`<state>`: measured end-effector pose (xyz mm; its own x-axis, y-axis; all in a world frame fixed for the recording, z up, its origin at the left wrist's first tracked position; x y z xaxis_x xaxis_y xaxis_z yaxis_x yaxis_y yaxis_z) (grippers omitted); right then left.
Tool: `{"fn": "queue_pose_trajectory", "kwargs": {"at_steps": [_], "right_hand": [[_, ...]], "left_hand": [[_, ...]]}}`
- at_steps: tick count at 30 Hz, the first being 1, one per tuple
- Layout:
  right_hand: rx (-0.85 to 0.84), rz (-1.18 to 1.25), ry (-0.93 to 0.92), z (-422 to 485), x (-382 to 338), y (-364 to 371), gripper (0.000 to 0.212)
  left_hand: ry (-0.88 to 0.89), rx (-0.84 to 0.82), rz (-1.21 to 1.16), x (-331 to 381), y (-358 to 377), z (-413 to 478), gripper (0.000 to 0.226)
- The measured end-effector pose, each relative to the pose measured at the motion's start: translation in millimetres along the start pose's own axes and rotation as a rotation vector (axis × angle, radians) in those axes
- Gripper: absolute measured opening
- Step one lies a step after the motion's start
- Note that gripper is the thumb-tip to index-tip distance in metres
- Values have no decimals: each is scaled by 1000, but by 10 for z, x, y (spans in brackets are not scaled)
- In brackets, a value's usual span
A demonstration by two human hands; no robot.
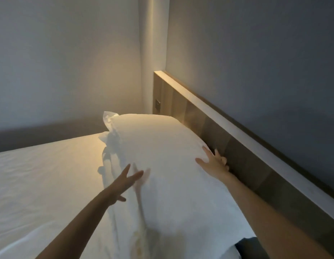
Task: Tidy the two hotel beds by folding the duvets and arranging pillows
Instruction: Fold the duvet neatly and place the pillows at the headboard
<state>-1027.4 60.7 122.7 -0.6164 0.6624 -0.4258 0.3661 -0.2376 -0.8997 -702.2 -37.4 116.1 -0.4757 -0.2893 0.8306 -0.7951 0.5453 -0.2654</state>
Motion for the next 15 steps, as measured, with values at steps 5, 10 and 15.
{"fn": "queue_pose_trajectory", "kwargs": {"at_steps": [5, 10, 15], "right_hand": [[-62, 31, 280, 84, 771, 347, 98], [24, 89, 348, 236, 1158, 443, 124], [87, -34, 156, 258, 711, 370, 47]], "left_hand": [[-61, -44, 7, -292, 299, 116, 145], [-89, 100, -143, -332, 482, 312, 113], [-161, 176, -189, -576, 443, 472, 111]]}}
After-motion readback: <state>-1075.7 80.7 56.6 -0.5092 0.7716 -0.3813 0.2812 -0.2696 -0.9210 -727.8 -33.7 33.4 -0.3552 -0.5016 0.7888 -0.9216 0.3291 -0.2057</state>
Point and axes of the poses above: each hand's wrist, its own z-axis towards the middle knuckle, its own y-axis out of the palm, x = y × z, the point moved 8 cm from there along z, towards the middle knuckle, and after that the axes turned 8 degrees about x, right-handed, at the moved point
